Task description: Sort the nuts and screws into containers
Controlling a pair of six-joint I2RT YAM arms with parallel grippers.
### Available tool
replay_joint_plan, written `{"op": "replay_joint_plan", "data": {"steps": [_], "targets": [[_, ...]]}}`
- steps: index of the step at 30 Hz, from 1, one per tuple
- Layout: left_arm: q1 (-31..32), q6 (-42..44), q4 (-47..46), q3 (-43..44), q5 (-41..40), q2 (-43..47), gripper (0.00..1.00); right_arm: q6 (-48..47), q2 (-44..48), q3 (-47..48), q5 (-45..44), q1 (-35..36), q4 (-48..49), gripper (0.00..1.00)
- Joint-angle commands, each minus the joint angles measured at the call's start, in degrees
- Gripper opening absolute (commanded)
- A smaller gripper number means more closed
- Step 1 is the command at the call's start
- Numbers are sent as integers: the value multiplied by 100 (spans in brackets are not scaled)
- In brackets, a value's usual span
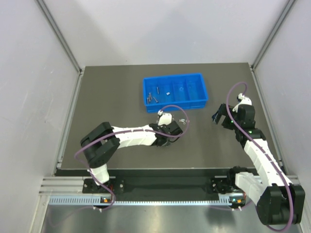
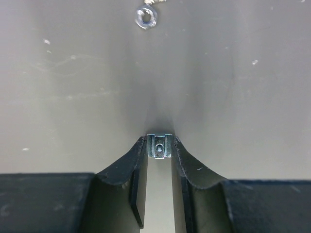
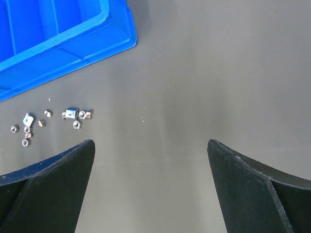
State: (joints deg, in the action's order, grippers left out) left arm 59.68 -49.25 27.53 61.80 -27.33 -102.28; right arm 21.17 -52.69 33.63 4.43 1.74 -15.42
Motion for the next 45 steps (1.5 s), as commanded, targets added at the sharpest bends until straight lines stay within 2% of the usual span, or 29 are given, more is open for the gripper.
{"op": "replay_joint_plan", "data": {"steps": [1,9,16,25,30,32,35,36,40,45], "targets": [[-97,616,-9,200,-360,384,16,63,4,12,58,29,294,100],[-703,1716,-432,1395,-686,349,16,1,118,21,6,37,197,100],[-1441,2665,-1328,2125,-431,77,17,28,39,12,41,28,241,100],[-2021,2860,-1742,3039,219,-1039,17,28,-92,21,32,28,259,100],[-2145,2799,-1689,3409,272,-1479,19,1,-102,74,-12,28,206,100],[-2180,2781,-1803,3339,412,-1418,24,-25,-67,91,-64,37,171,100],[-2189,2816,-1926,3189,509,-1199,39,-25,-14,74,-82,28,197,100],[-2189,2825,-1935,3146,588,-1128,47,-25,-14,74,-82,28,197,100],[-2180,2904,-1874,2918,1001,-707,60,-25,-40,74,-56,37,206,100],[-2031,2808,-1821,2127,1274,303,61,-16,-31,56,-47,28,189,100]]}}
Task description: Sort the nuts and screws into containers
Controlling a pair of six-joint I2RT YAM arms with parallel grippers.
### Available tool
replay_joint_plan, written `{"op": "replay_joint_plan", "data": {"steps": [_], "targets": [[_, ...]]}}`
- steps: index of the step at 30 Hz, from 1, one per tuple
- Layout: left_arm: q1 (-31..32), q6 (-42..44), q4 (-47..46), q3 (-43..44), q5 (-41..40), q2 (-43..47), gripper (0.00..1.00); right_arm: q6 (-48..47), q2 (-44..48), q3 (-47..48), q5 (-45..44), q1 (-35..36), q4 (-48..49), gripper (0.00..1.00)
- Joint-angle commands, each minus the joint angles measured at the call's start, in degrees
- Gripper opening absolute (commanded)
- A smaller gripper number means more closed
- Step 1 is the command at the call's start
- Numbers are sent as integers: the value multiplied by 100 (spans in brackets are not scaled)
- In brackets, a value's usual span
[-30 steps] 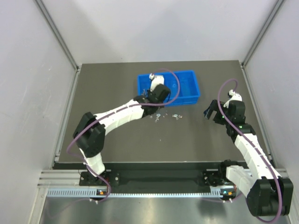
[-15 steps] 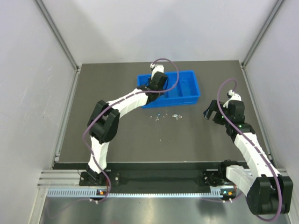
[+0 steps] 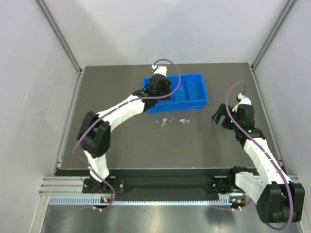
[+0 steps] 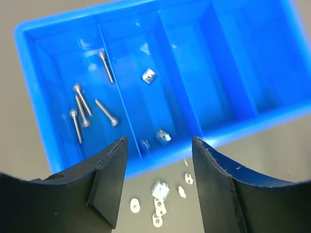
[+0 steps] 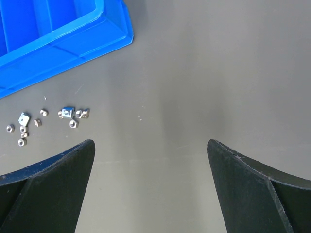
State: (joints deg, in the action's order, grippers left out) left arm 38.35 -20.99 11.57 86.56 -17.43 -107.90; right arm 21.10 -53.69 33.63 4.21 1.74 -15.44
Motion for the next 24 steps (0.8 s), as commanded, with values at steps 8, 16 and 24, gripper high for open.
{"op": "replay_joint_plan", "data": {"steps": [8,16,24], "targets": [[1244,-369,-295,-1537,373,1439,60,43,78,47,-25,28,243,99],[1667,-687,-349,-1011,-59,218,54,-1,297,4,-165,37,103,99],[1650,-327,-270,-167,-331,-714,53,17,324,-58,-113,37,129,100]]}}
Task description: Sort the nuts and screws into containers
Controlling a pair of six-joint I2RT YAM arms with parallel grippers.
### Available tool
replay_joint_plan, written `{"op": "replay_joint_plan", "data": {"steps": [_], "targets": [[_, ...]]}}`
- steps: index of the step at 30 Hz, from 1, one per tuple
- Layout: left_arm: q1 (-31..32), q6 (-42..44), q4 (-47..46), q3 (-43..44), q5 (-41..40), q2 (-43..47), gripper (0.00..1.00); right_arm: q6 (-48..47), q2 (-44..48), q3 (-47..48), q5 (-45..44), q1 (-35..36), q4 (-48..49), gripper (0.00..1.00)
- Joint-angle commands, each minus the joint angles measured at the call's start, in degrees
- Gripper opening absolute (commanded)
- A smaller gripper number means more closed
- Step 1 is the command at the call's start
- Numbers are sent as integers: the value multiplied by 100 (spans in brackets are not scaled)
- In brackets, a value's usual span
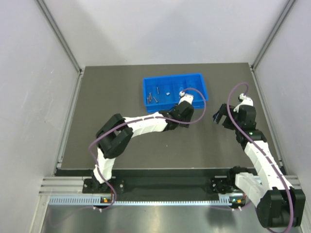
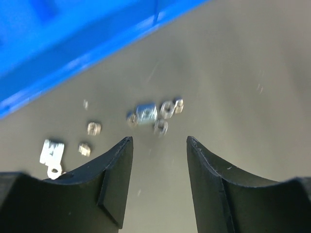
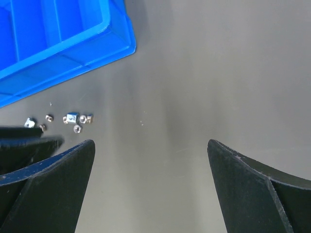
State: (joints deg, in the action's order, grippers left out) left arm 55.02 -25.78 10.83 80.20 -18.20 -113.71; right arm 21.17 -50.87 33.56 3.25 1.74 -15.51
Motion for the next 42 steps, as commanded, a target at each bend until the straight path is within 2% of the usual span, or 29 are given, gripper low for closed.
{"op": "replay_joint_plan", "data": {"steps": [1,7,18,33,42], "targets": [[-18,196,-169,626,-272,-282,53,19,25,-51,0,37,153,100],[-158,231,33,1093,-325,-705,50,-7,42,-8,-43,37,100,100],[-290,205,24,1173,-175,-1127,47,-7,-72,19,-105,37,127,100],[-291,135,279,962,0,-1057,45,-7,-98,28,-131,37,118,100],[-229,143,376,944,-17,-1057,36,-7,-90,10,-157,37,118,100]]}}
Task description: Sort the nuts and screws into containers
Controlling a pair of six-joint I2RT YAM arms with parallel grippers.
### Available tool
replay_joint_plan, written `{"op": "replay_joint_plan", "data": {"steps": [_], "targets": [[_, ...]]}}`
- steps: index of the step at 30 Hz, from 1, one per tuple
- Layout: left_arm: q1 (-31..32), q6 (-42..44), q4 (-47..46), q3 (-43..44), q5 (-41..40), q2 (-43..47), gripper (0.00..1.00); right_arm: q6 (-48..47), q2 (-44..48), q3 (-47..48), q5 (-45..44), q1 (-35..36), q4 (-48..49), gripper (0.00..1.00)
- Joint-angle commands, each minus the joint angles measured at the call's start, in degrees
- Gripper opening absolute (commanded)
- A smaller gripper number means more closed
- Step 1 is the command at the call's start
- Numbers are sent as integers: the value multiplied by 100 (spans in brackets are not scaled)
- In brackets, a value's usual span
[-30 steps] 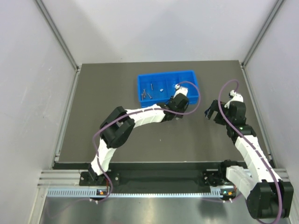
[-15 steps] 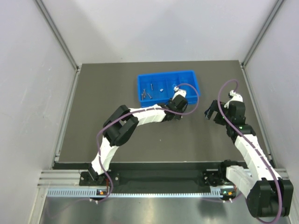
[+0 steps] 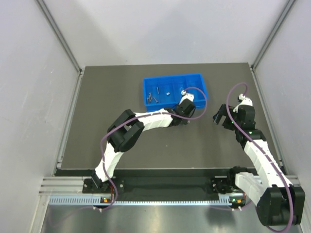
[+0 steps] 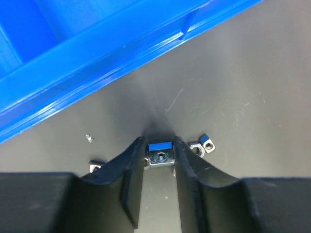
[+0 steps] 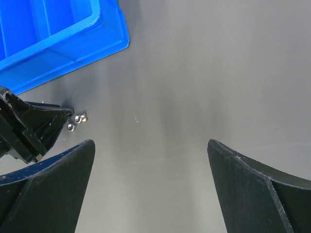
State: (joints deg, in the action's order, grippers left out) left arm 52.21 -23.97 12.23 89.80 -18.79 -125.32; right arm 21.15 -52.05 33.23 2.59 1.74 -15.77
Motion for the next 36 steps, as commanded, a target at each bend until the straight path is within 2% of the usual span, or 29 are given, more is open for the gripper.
{"op": "replay_joint_plan", "data": {"steps": [1,9,15,21,29,36], "targets": [[53,-38,245,-6,33,104,33,3,20,43,-83,28,153,100],[70,-161,175,-208,15,410,19,12,28,34,-83,28,153,100],[44,128,-528,-376,-81,1087,19,30,20,8,-83,37,188,100],[-315,498,-573,116,-230,1396,20,65,20,-27,-109,37,215,100],[-1247,507,-406,740,-231,1027,21,83,-7,-36,-153,37,215,100],[-1485,560,-292,1162,68,430,23,65,-24,-28,-197,37,232,100]]}}
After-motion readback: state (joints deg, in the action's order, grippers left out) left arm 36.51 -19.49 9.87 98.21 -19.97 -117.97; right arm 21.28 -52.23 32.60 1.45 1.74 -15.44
